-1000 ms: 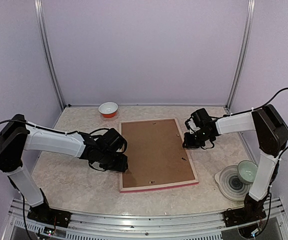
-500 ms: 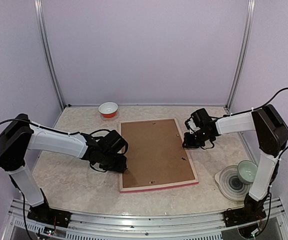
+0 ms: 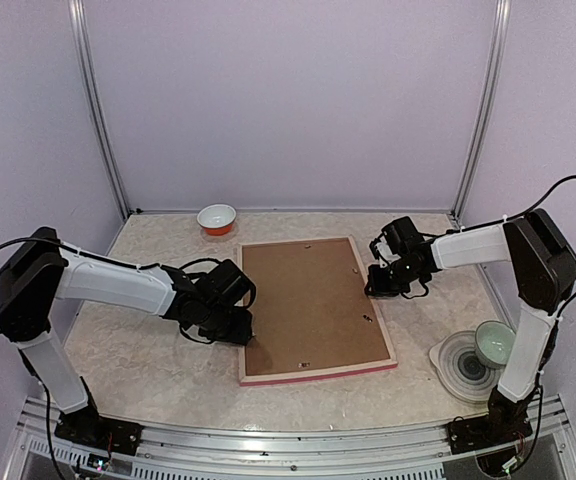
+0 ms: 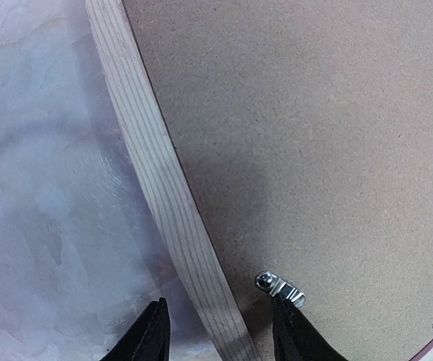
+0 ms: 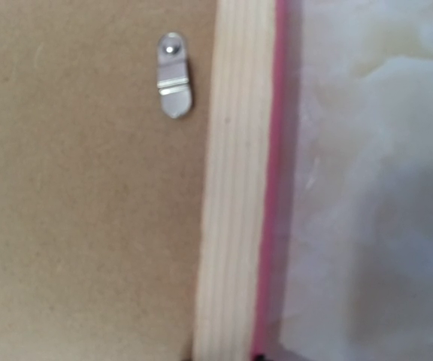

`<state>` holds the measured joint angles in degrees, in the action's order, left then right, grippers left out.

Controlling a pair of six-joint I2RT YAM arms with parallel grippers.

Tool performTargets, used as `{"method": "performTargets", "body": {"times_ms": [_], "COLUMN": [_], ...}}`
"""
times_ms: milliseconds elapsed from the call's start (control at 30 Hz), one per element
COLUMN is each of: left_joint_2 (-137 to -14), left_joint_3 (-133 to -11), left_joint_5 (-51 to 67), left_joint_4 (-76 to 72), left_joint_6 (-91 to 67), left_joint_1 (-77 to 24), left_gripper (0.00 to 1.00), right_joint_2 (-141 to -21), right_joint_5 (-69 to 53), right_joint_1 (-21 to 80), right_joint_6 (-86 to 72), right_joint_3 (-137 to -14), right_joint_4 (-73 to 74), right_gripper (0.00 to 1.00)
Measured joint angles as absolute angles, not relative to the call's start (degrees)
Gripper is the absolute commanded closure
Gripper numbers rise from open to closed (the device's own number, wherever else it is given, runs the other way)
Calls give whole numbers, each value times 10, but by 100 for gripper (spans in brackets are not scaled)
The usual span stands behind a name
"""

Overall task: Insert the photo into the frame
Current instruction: Press the fastener onto the backboard.

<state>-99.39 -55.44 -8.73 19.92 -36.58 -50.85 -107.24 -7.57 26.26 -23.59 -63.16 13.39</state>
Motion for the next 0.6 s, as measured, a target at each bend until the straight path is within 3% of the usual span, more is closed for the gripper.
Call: {"method": "performTargets", "body": {"times_ms": [600], "left_joint_2": [-998], "left_joint_3": [-558], "left_joint_5": [-64], "left_joint_4": [184], "left_joint_6": [-364], "left_joint_1": [-506], "left_gripper": [52], "right_joint_2": [-1072], "right_joint_5": [-76], "right_joint_1": [263], "right_joint_6": [-236], "right_joint_3": [-632], "right_joint_4": [134], "right_gripper": [89]}}
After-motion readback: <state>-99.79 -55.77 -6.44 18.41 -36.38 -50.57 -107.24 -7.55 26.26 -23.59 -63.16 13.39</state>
